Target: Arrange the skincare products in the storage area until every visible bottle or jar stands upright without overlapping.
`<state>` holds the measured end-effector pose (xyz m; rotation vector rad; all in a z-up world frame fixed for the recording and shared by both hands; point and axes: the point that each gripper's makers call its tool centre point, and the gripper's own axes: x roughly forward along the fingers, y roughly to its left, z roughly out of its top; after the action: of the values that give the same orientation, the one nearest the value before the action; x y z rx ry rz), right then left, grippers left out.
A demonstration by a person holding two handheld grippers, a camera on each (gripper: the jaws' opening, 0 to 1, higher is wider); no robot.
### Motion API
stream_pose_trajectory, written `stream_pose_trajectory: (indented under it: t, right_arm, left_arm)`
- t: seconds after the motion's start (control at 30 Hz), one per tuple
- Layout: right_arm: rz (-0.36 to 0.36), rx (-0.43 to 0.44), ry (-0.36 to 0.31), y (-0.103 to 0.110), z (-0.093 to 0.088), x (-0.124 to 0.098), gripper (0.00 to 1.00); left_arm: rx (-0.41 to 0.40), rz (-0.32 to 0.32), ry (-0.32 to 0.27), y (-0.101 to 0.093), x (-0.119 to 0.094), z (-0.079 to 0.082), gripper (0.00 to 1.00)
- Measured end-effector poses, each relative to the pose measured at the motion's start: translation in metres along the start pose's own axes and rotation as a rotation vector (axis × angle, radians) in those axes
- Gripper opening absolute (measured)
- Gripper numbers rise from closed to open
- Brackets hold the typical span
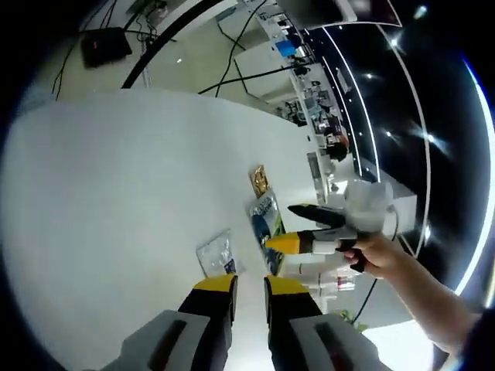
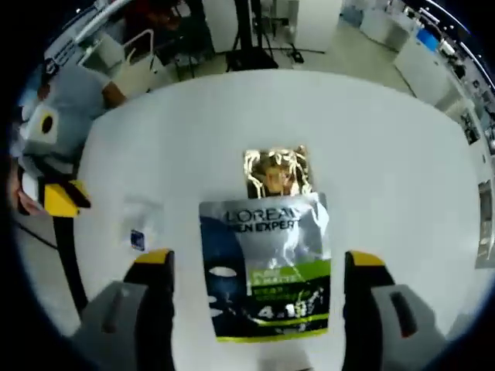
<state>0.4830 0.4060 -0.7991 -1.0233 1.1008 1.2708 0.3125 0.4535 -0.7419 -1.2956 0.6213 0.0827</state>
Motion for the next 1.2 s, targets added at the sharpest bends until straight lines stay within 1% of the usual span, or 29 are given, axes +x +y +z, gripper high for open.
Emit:
stream_pose_trajectory:
  t: [0.07,0.13,0.17,0.2,0.27,0.43,0.5,0.53,0.57,0.6,0.63,0.8,0.83,0.87,0.9,1.03,1.1,1.13,1.17,1.2]
  right_arm:
    - [-0.01,-0.019,0.021,-0.004,-0.006,0.004,0.92]
    - [-0.011,-0.023,0.026,-0.001,-0.009,0.002,0.92]
    - [-0.011,-0.026,0.039,-0.003,-0.012,0.005,0.9]
    - [-0.009,-0.05,0.044,-0.003,-0.014,0.008,0.89]
    - [-0.006,-0.037,0.037,-0.005,-0.011,0.003,0.9]
    - [-0.003,-0.054,0.03,-0.006,-0.011,0.008,0.88]
    - [-0.001,-0.062,0.023,-0.004,-0.011,0.008,0.81]
    - [-0.001,-0.061,0.017,-0.004,-0.009,0.006,0.75]
    - [-0.006,-0.059,0.009,-0.005,-0.008,0.005,0.74]
    - [-0.002,-0.064,0.008,-0.004,-0.006,0.009,0.73]
    - [-0.002,-0.057,0.011,-0.004,-0.007,0.009,0.71]
    - [-0.005,-0.056,0.017,-0.004,-0.007,0.009,0.63]
    - [-0.007,-0.055,0.014,-0.003,-0.007,0.007,0.59]
    - [-0.008,-0.055,0.013,-0.003,-0.007,0.005,0.5]
    - [-0.007,-0.056,0.013,-0.004,-0.007,0.006,0.38]
    - [-0.006,-0.05,0.005,0.0,-0.007,0.006,0.27]
    - [-0.012,-0.074,0.007,0.004,-0.007,0.005,0.21]
    - [-0.01,-0.108,0.013,0.006,-0.007,0.003,0.15]
    - [-0.014,-0.11,0.016,0.008,-0.007,0.0,0.11]
    - [-0.011,-0.106,0.017,0.009,-0.007,-0.002,0.09]
  left_arm:
    - [0.01,-0.004,0.004,-0.003,0.0,0.0,0.15]
    - [0.011,-0.01,0.008,-0.004,0.001,-0.001,0.15]
    - [0.012,-0.01,0.009,-0.004,0.001,-0.001,0.15]
    - [0.01,-0.011,0.009,-0.004,0.001,-0.001,0.15]
    - [0.004,-0.013,0.01,-0.005,0.001,-0.003,0.15]
    - [-0.006,-0.014,0.019,-0.004,0.001,-0.011,0.15]
    - [-0.018,-0.013,0.021,-0.004,0.002,-0.014,0.15]
    - [-0.018,-0.013,0.023,-0.004,0.003,-0.015,0.15]
    - [-0.017,-0.013,0.027,-0.004,0.003,-0.017,0.15]
    - [-0.019,-0.012,0.031,-0.004,0.004,-0.018,0.15]
    - [-0.021,-0.012,0.032,-0.004,0.004,-0.018,0.15]
    - [-0.025,-0.02,0.021,-0.006,0.002,-0.013,0.15]
    - [-0.026,-0.02,0.019,-0.006,0.002,-0.012,0.15]
    - [-0.028,-0.02,0.016,-0.005,0.001,-0.012,0.15]
    - [-0.03,-0.022,0.016,-0.005,0.0,-0.012,0.15]
    - [-0.034,-0.026,0.015,-0.005,-0.003,-0.013,0.15]
    - [-0.046,-0.029,0.02,-0.004,-0.005,-0.016,0.15]
    - [-0.049,-0.03,0.021,-0.004,-0.005,-0.017,0.15]
    - [-0.048,-0.031,0.023,-0.005,-0.006,-0.017,0.15]
    - [-0.046,-0.031,0.023,-0.005,-0.006,-0.018,0.15]
